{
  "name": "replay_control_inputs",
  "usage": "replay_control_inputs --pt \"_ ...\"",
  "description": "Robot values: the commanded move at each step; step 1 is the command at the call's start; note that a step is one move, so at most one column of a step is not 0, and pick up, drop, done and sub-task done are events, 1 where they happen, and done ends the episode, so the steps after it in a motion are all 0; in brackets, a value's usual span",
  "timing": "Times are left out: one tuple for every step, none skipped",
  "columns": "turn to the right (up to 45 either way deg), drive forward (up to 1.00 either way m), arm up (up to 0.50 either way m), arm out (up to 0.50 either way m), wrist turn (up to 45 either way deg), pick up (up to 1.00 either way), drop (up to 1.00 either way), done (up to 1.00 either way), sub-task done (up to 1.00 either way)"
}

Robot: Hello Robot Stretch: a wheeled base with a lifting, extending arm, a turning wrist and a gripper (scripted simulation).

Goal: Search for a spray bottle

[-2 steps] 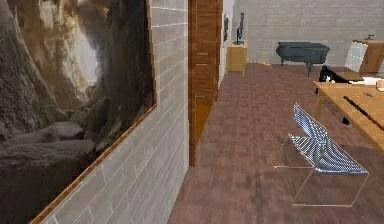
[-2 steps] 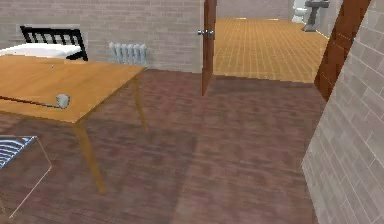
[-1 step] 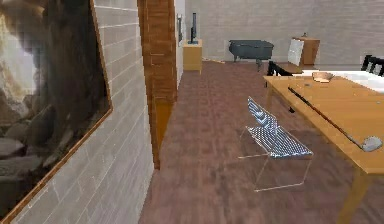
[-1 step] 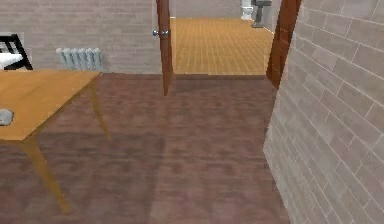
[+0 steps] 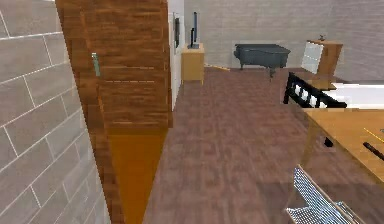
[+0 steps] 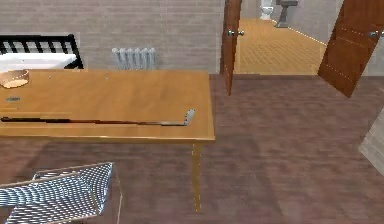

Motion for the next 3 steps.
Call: replay_control_inputs --pt "3.0 0.00 0.00 0.00 0.0 0.00 0.00 0.00 0.00" --pt "0.0 0.95 0.00 0.00 0.0 0.00 0.00 0.00 0.00" --pt "-45.0 0.00 0.00 0.00 0.0 0.00 0.00 0.00 0.00"
